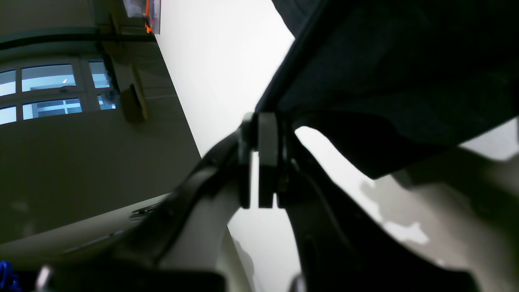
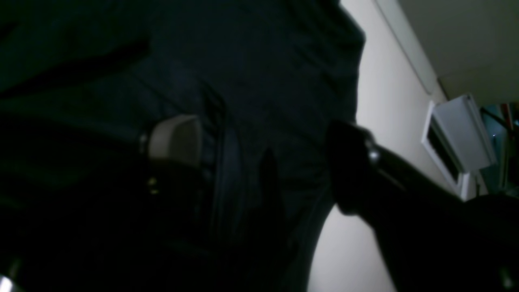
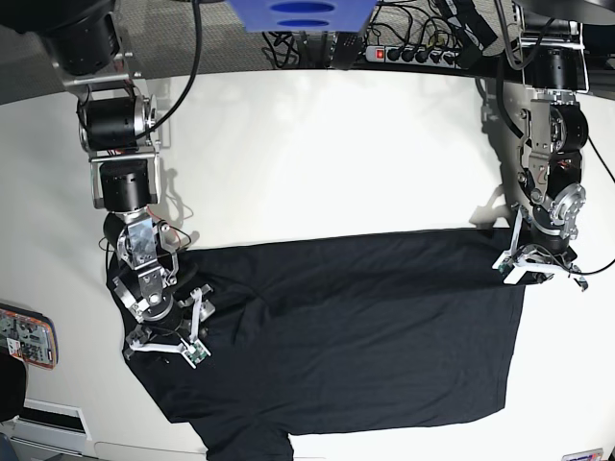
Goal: Fold the T-shirt properly
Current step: 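Hold the shirt raised with both grippers, adjusting the right gripper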
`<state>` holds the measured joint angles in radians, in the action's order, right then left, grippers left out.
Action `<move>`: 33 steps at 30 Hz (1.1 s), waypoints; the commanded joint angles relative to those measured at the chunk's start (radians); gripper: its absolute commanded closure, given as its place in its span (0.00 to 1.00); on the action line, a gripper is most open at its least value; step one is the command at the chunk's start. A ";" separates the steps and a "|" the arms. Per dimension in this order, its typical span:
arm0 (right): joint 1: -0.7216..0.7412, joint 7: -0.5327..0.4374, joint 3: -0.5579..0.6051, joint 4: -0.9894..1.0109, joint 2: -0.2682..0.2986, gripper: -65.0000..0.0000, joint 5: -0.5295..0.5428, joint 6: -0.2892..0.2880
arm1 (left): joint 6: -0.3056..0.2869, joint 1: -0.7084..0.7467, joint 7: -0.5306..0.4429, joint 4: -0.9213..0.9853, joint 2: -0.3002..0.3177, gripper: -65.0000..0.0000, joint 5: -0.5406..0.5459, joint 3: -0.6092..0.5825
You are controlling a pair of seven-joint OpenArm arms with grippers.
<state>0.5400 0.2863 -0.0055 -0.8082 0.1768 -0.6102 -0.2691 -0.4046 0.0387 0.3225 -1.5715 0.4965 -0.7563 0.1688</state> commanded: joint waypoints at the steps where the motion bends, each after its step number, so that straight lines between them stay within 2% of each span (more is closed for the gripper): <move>1: 0.038 -0.020 -0.006 -0.020 0.005 0.23 0.002 0.018 | 0.022 -0.016 -0.001 -0.016 0.018 1.00 -0.009 0.004; 7: 0.038 -0.020 -0.008 -0.020 0.002 0.21 0.006 0.020 | 0.022 -0.021 -0.001 -0.016 0.018 1.00 -0.010 0.004; 9: 0.038 -0.020 -0.008 -0.021 0.002 0.21 0.006 0.047 | 0.022 -0.024 -0.001 -0.016 0.018 1.00 -0.010 0.004; 11: 0.038 -0.020 -0.008 -0.021 0.002 0.21 0.006 0.152 | 0.022 -0.026 -0.001 -0.016 0.018 1.00 -0.010 0.004; 13: 0.038 -0.020 0.000 -0.021 0.002 0.21 0.003 0.282 | 0.022 -0.026 -0.001 -0.016 0.018 1.00 -0.010 0.004; 15: 0.038 -0.023 0.003 -0.021 0.002 0.21 0.002 0.440 | 0.022 -0.026 -0.001 -0.016 0.018 1.00 -0.010 0.004; 17: 0.035 -0.065 0.003 -0.021 0.002 0.21 0.002 0.574 | 0.022 -0.024 -0.001 -0.016 0.018 1.00 -0.010 0.004; 18: 0.035 -0.094 0.003 -0.021 0.002 0.21 0.002 0.612 | 0.022 -0.023 -0.001 -0.016 0.018 1.00 -0.010 0.004; 21: 0.032 -0.164 0.003 -0.021 0.002 0.21 0.002 0.620 | 0.022 -0.020 -0.001 -0.016 0.018 1.00 -0.010 0.004; 25: 0.030 -0.186 0.003 -0.024 0.003 0.21 0.002 0.617 | 0.022 -0.021 -0.001 -0.014 0.018 1.00 -0.010 0.004; 27: 0.025 -0.186 0.003 -0.050 0.003 0.21 0.003 0.581 | 0.022 -0.024 0.000 -0.014 0.018 1.00 -0.010 0.004; 30: -0.042 -0.186 0.002 -0.125 0.002 0.21 0.005 0.492 | 0.022 -0.032 0.000 0.018 0.018 1.00 -0.010 0.004; 33: -0.110 -0.186 0.002 -0.225 0.002 0.21 0.005 0.471 | 0.020 -0.086 -0.001 0.098 0.018 1.00 -0.010 -0.012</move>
<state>0.3893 0.1215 0.0002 -1.0149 0.1677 -0.6025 0.1795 -0.4088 -0.0246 0.3237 -1.4521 0.4969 -0.7570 0.1524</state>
